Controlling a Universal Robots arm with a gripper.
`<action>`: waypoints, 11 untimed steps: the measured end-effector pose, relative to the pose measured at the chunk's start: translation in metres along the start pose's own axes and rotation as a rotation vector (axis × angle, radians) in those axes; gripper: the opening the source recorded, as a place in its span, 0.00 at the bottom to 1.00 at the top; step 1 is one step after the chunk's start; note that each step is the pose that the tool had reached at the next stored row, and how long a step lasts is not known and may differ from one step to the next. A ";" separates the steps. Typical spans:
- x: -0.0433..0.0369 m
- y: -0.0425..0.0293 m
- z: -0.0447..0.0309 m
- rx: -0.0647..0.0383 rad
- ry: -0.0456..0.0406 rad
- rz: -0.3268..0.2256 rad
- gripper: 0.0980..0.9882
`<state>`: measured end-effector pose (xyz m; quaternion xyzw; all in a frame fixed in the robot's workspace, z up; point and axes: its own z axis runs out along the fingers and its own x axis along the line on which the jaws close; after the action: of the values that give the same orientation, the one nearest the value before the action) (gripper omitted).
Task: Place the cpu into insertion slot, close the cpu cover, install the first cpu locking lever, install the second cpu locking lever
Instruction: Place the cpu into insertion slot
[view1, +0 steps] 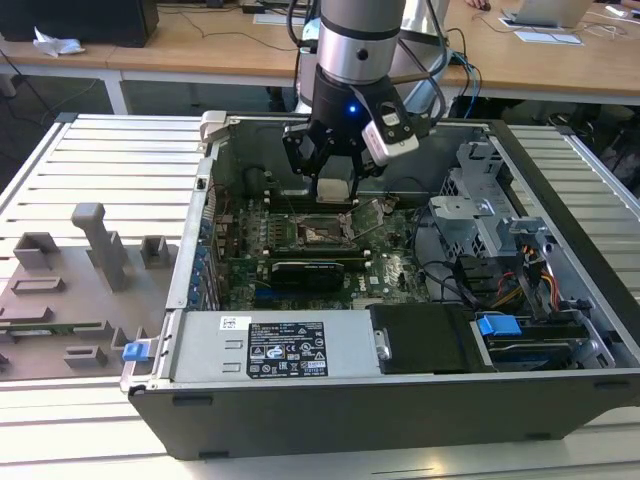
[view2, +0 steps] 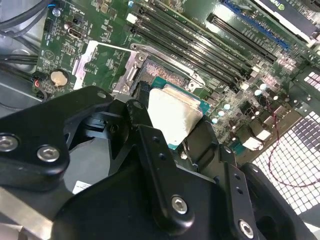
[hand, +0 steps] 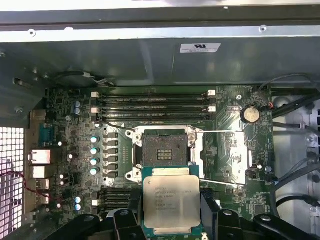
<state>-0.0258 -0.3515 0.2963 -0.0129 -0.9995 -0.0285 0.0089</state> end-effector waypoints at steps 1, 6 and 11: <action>-0.0002 0.0022 0.0005 0.007 -0.0002 0.000 0.50; -0.0009 0.0120 0.0058 0.020 -0.0005 -0.002 0.50; -0.0009 0.0118 0.0118 0.021 -0.0004 -0.002 0.50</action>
<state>-0.0247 -0.3391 0.2852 -0.0117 -0.9997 -0.0182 0.0088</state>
